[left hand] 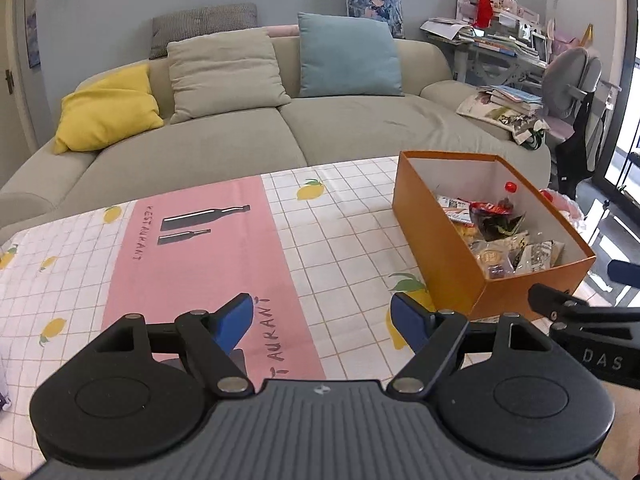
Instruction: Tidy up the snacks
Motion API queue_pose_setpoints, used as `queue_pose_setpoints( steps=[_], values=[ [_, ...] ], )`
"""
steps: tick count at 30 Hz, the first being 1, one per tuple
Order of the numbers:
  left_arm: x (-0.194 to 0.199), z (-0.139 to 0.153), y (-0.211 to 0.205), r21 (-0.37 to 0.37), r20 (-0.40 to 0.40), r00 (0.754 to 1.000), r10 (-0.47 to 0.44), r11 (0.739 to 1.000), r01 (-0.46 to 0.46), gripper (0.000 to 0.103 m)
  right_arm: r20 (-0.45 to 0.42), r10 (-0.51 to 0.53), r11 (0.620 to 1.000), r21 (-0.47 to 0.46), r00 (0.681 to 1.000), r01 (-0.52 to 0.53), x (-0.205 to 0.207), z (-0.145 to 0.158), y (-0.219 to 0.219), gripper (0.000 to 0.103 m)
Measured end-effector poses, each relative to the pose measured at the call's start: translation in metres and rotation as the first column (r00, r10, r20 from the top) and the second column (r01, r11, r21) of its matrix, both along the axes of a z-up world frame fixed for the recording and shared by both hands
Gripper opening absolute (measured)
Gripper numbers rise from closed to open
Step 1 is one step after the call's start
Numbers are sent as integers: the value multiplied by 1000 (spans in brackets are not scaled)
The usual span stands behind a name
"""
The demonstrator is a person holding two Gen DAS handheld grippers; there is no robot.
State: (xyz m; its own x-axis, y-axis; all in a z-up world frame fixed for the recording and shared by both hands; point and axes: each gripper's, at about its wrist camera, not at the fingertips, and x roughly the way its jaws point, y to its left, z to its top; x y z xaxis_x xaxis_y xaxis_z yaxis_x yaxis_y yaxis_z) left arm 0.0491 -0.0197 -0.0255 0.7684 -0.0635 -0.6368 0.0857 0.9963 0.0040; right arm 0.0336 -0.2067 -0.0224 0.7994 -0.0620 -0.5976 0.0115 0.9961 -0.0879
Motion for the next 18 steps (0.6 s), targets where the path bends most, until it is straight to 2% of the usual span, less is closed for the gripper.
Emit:
queue_pose_setpoints(
  steps=[18],
  values=[
    [0, 1, 8, -68, 5, 1000, 24, 997, -24, 92, 8, 3, 1000, -6, 1000, -3, -1, -1, 3, 90]
  ],
)
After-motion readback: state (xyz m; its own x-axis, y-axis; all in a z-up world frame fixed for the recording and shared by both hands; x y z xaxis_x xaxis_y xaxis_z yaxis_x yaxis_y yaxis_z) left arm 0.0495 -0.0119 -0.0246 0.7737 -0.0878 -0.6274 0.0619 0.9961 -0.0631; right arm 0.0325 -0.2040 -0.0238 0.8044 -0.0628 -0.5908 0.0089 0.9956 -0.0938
